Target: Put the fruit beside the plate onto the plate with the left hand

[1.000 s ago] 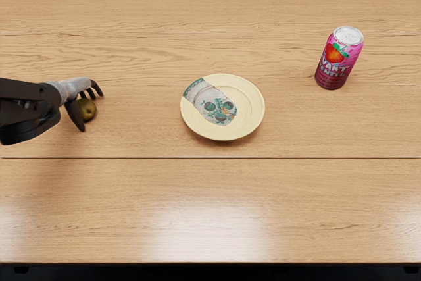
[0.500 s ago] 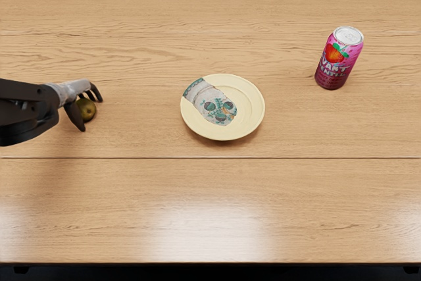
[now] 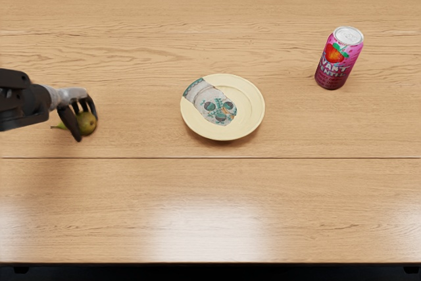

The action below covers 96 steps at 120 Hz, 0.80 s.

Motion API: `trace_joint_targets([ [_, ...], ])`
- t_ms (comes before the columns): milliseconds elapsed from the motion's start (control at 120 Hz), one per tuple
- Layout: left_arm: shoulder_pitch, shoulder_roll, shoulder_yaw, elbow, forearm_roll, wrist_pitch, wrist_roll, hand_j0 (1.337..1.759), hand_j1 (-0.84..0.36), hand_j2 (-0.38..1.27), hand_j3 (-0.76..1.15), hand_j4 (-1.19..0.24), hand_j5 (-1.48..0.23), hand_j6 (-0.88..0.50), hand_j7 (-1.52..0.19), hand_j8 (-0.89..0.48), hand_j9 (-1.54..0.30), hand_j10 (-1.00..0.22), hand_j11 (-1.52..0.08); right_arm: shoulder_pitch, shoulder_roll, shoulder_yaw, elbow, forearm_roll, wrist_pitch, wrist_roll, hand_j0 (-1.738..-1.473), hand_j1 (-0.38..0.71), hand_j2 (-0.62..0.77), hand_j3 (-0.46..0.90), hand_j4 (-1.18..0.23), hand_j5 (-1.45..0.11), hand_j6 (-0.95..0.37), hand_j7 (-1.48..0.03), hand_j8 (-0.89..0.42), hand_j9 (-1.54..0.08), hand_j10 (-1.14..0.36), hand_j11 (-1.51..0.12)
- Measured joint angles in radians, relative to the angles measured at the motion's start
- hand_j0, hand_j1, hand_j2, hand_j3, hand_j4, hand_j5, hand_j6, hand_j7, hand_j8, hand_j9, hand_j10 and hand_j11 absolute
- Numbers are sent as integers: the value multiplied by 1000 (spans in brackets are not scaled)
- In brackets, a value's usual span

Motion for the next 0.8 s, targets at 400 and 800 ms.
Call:
trace_joint_targets([
  [400,-45,37,9,-7,-107,-73,-6,1646,-313,393,0,-412,-1177,-253,-1180,-330,-1191,-460,-1175,0,0,0,0,0,0,0,-1658,-337,-2,0,-10,-13,-10,-13,-10,-13,-10,-13],
  [800,-97,148,-203,-3,-256,-351,-6,1649,-260,349,0,-452,-1230,-276,-1189,-396,-1170,-705,-1162,0,0,0,0,0,0,0,-1658,-337,-2,0,-10,-13,-10,-13,-9,-13,-9,-13],
])
